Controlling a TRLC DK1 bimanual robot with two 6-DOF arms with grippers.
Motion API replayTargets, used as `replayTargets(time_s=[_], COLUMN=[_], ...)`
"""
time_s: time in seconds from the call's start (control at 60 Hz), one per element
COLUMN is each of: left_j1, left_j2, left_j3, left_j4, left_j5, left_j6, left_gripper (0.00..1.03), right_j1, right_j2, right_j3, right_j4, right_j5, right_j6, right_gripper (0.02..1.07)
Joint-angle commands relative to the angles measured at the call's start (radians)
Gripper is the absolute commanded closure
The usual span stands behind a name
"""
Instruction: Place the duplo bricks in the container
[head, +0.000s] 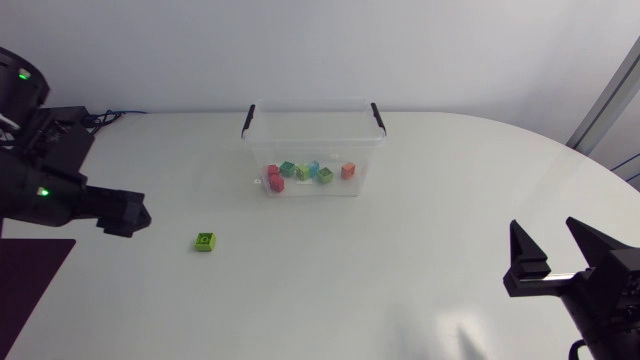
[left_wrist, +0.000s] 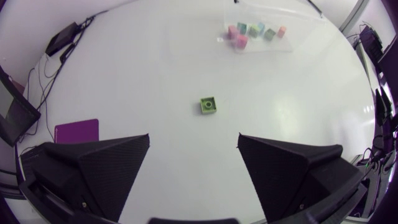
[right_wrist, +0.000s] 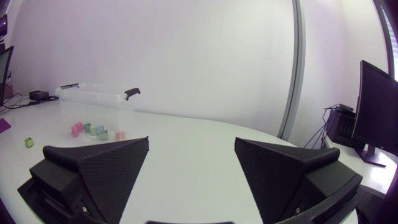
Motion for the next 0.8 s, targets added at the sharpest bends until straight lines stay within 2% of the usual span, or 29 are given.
replayTargets(time_s=[0.0,0.1,0.233,0.383,0.517,0.65,0.783], left_j1=[-0.005,0.007,0.004,-0.039,-0.064,-0.108,-0.102], left_j2=[0.103,0.232,0.396,0.534,0.677,0.766,0.83], left_j3=[-0.024,-0.025,0.013,0.058,0.127,0.166,0.197], left_j4=[-0.02,-0.02,0.046,0.116,0.145,0.182,0.202], left_j5=[0.008,0.063,0.064,0.066,0.109,0.11,0.101], left_j6=[-0.046,-0.048,-0.054,-0.061,-0.069,-0.072,-0.083], left_gripper=[0.04,0.04,0.04,0.04,0.04,0.04,0.04], right_j1=[-0.005,-0.005,-0.005,-0.003,-0.005,-0.005,-0.005], right_j2=[-0.008,-0.008,-0.008,-0.008,-0.008,-0.008,-0.008], right_j3=[-0.022,-0.022,-0.022,-0.022,-0.022,-0.022,-0.022], right_j4=[0.016,0.016,0.016,0.016,0.016,0.016,0.016], right_j5=[0.001,0.001,0.001,0.001,0.001,0.001,0.001], right_j6=[-0.01,-0.01,-0.01,-0.01,-0.01,-0.01,-0.01], right_gripper=[0.07,0.07,0.07,0.07,0.07,0.07,0.07])
